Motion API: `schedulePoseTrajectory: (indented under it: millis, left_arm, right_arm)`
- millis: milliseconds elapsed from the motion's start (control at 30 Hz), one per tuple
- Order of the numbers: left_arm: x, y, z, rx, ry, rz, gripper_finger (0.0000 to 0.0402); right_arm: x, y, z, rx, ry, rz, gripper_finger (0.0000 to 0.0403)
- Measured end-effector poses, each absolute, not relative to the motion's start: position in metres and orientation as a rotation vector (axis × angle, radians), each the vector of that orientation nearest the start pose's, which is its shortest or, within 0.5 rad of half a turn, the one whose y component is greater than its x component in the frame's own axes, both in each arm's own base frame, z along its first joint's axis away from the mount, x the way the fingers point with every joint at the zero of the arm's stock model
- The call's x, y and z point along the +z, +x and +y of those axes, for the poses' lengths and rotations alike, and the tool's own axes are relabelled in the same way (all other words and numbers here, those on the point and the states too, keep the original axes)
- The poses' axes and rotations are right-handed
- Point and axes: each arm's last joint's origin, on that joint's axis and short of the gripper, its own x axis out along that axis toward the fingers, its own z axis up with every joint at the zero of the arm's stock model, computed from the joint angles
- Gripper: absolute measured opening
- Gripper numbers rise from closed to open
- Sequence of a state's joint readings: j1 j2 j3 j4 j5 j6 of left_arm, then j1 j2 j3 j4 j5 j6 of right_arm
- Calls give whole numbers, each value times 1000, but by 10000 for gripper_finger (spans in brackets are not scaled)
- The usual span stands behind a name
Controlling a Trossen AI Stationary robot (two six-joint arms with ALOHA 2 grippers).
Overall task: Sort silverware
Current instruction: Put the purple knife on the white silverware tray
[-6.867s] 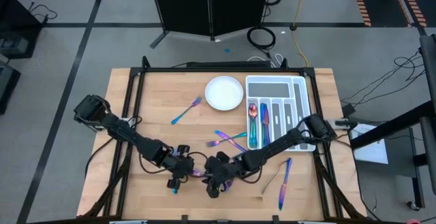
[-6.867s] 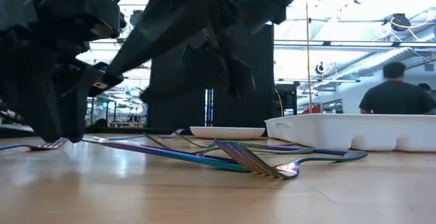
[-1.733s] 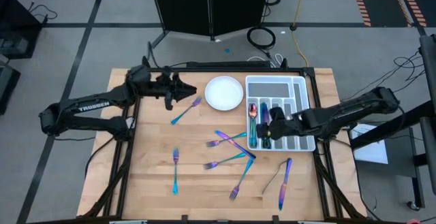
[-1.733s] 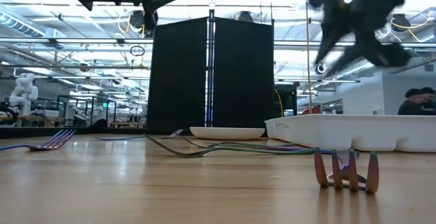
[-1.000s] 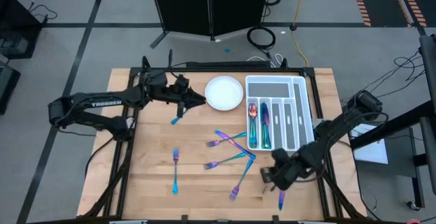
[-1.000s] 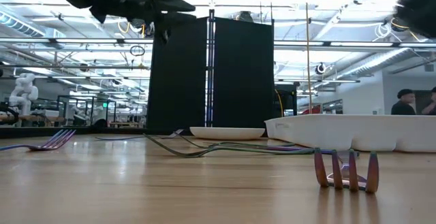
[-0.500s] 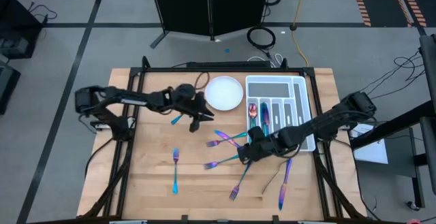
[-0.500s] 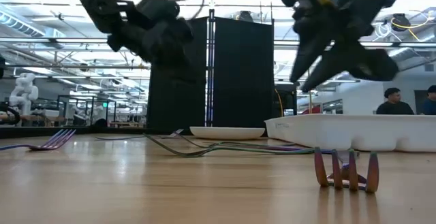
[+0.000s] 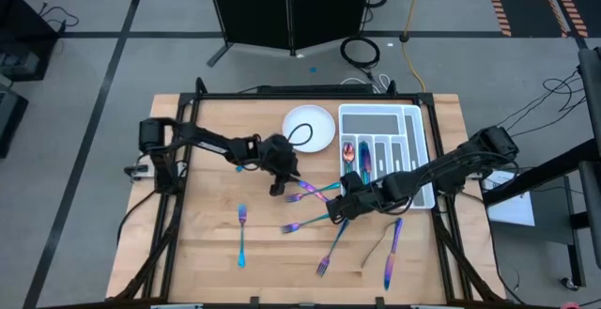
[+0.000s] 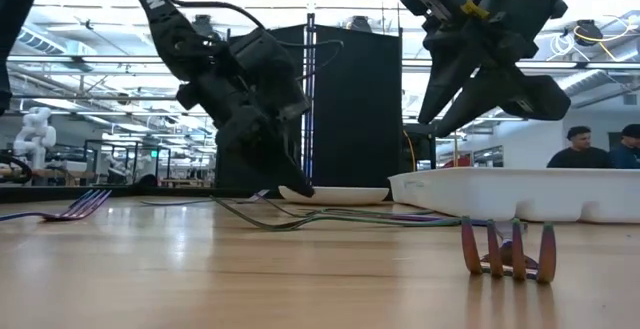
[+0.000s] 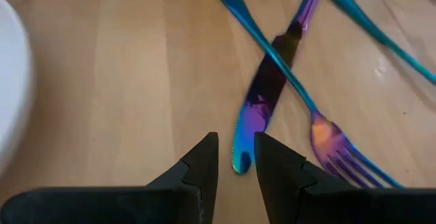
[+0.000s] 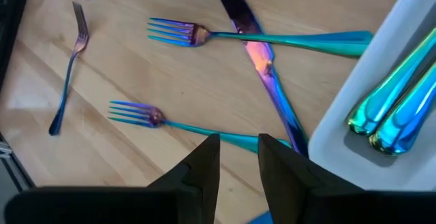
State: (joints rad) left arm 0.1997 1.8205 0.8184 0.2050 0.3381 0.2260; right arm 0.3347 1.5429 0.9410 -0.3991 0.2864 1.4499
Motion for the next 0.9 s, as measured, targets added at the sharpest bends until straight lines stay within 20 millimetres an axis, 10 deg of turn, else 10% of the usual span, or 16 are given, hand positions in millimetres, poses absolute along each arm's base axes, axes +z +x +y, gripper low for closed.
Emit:
schedulePoseTrajectory:
  millis: [900]
  left_arm:
    - [91,319,42,-250,21,981,95]
  right_arm:
    - [170,316,66,-447,715,949,91]
